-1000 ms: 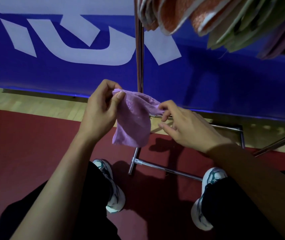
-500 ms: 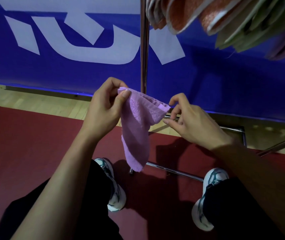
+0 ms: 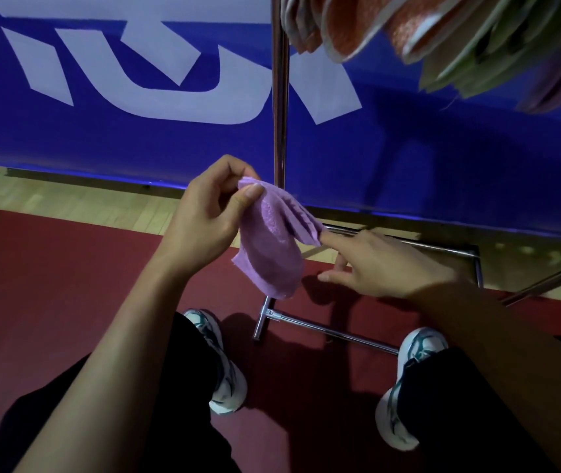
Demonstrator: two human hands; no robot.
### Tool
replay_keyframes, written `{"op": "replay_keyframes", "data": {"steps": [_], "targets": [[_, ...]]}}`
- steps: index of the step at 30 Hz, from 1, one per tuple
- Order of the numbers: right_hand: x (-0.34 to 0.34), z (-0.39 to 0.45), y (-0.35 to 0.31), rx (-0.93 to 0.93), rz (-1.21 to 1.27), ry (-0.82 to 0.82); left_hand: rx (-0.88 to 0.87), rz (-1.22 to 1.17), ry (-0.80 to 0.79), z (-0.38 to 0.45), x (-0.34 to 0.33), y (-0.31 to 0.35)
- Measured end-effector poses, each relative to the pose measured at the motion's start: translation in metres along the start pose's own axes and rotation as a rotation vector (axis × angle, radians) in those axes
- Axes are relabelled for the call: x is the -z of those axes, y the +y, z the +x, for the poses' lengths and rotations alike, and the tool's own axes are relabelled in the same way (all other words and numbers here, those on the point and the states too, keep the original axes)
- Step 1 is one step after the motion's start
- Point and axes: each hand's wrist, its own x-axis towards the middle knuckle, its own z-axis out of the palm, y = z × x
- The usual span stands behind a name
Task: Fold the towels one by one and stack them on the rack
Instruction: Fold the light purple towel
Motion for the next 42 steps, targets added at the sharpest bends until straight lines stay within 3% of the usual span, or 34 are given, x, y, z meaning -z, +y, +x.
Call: {"op": "replay_keyframes", "data": {"steps": [5,8,12,15,19,22,24,26,28,30,32,34,39,42], "targets": [[0.012,-0.006,0.014,-0.027,-0.126,0.031,0.07,0.195,0.027,-0.001,0.006,-0.019],[0.022,-0.011,0.013,0.07,-0.085,0.111,0.127,0.288,-0.022,-0.005,0.008,-0.034],[0.038,-0.019,0.014,0.222,0.069,0.292,0.117,0.211,-0.038,-0.009,0.005,-0.033],[0.048,-0.026,0.011,0.122,0.234,0.416,0.14,0.099,-0.083,-0.008,0.002,-0.028],[0.054,-0.031,0.009,-0.019,0.703,0.334,0.176,-0.185,-0.09,-0.005,-0.004,-0.013],[0.068,-0.035,0.006,0.016,1.332,0.359,0.218,-0.467,-0.077,-0.001,-0.012,0.016],[0.075,-0.034,0.002,-0.009,1.693,0.406,0.273,-0.693,0.039,0.009,-0.014,0.029],[0.068,-0.028,-0.007,-0.134,1.856,0.292,0.406,-0.882,0.073,0.018,-0.014,0.027],[0.032,-0.023,-0.01,-0.323,1.876,0.173,0.694,-1.07,-0.112,0.013,-0.021,0.011],[-0.001,-0.024,-0.016,-0.497,1.975,-0.085,0.919,-1.152,-0.311,-0.012,-0.029,0.001],[-0.017,-0.034,-0.019,-0.515,2.053,-0.284,0.889,-1.009,-0.428,-0.033,-0.032,-0.011],[-0.02,-0.043,-0.017,-0.489,2.043,-0.298,0.814,-0.77,-0.418,-0.041,-0.027,-0.019],[-0.035,-0.046,-0.007,-0.601,1.815,-0.023,0.836,-0.603,-0.124,-0.042,-0.032,-0.024],[-0.041,-0.041,-0.004,-0.612,1.682,0.147,0.664,-0.318,-0.146,-0.039,-0.037,-0.027]]}}
